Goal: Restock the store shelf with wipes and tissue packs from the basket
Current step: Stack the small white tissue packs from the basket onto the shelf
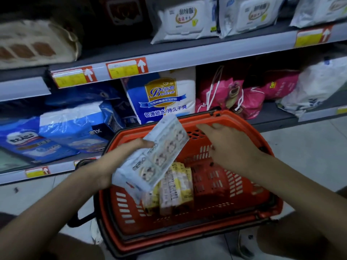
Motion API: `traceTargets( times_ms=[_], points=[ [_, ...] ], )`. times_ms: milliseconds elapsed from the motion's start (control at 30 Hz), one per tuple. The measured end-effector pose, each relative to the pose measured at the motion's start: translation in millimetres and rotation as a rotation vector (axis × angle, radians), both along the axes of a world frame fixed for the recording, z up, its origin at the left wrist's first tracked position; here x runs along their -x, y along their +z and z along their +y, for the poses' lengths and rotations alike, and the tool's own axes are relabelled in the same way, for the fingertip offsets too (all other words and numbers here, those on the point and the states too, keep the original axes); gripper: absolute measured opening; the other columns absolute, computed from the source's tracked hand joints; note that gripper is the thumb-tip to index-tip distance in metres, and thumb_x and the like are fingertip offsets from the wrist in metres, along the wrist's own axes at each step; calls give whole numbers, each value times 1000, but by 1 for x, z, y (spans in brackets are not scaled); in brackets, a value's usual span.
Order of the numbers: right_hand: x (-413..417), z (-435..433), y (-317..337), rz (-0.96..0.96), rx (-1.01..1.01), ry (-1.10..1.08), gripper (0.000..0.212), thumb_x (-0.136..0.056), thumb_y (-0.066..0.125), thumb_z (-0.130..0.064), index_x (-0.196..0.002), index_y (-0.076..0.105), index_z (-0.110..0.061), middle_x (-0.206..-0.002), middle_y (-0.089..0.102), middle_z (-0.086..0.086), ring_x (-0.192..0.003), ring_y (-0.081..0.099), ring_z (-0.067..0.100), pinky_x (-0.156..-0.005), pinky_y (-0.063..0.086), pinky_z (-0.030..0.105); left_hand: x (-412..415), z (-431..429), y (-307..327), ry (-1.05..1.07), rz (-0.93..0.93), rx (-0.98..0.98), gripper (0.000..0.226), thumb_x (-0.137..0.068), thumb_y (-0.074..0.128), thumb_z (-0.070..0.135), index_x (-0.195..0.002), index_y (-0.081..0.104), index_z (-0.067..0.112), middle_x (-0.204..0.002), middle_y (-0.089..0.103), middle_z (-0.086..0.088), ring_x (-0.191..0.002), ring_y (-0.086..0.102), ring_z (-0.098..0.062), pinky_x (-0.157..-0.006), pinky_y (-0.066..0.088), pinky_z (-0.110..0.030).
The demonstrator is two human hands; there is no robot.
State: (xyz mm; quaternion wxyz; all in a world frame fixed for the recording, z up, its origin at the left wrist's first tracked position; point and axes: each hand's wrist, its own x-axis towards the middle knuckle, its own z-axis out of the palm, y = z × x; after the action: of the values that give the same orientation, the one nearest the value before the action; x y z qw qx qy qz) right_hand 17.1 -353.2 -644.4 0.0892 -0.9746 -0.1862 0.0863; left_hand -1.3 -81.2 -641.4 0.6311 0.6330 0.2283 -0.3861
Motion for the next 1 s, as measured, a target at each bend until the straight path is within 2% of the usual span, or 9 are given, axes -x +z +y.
traceTargets(
  times_ms=[67,133,200,300,367,467,600,733,1000],
  points=[
    [1,3,-5,35,-186,-32,72,-84,64,-19,-149,38,-35,-122,65,4,-111,65,32,-88,55,45,-5,-14,-3,55,-130,-5,44,-101,57,17,-140,57,-3,-85,78,-21,-62,73,-24,-74,55,-34],
    [2,9,-10,110,-391,-102,70,-83,68,-17,-146,44,-37,-105,72,0,-95,71,24,-84,56,41,-6,-12,-9,74,-217,-2,37,-111,38,5,-146,45,-3,-122,69,-31,-80,65,-25,-95,49,-36],
    [0,15,-12,240,-626,-218,68,-85,69,-11,-144,48,-35,-93,74,-5,-86,72,15,-80,56,36,-15,-6,-14,209,-238,71,42,-107,48,2,-147,43,-10,-152,47,-31,-106,47,-21,-112,39,-41],
    [0,23,-6,562,-970,-401,67,-91,66,-3,-149,45,-31,-87,74,-2,-84,73,14,-72,58,32,-17,-15,-10,206,-130,67,45,-72,75,5,-116,71,-2,-145,54,-26,-105,55,-27,-109,45,-48],
    [3,26,-3,499,-968,-406,73,-92,67,-7,-153,39,-32,-93,71,-7,-90,71,12,-80,60,36,-7,-19,-6,300,-44,194,35,-58,79,18,-91,85,8,-125,70,-22,-93,68,-33,-91,56,-44],
    [6,25,-1,237,-768,-328,70,-89,72,-17,-149,43,-39,-110,62,-10,-98,65,10,-89,55,36,18,-22,-14,250,-79,345,48,-91,56,48,-118,80,16,-128,72,-16,-109,69,-36,-101,53,-47],
    [15,37,-3,569,-1090,-480,42,-91,75,-28,-131,64,-31,-106,71,2,-94,72,15,-86,62,44,17,-31,-24,277,-193,310,50,-91,55,36,-130,69,9,-119,75,-17,-100,74,-29,-84,60,-39],
    [26,46,-7,732,-1227,-444,37,-93,72,-38,-129,67,-32,-119,75,-4,-108,73,13,-89,61,42,19,-35,-34,139,-390,183,54,-91,68,37,-144,61,24,-138,68,-8,-129,63,-31,-111,47,-56],
    [18,36,-23,889,-1596,-652,46,-85,72,-16,-131,67,-17,-125,72,14,-110,71,40,-95,55,55,25,-28,-20,134,-547,38,35,-101,57,27,-134,69,25,-131,72,-2,-125,67,-22,-107,51,-50]
  ],
)
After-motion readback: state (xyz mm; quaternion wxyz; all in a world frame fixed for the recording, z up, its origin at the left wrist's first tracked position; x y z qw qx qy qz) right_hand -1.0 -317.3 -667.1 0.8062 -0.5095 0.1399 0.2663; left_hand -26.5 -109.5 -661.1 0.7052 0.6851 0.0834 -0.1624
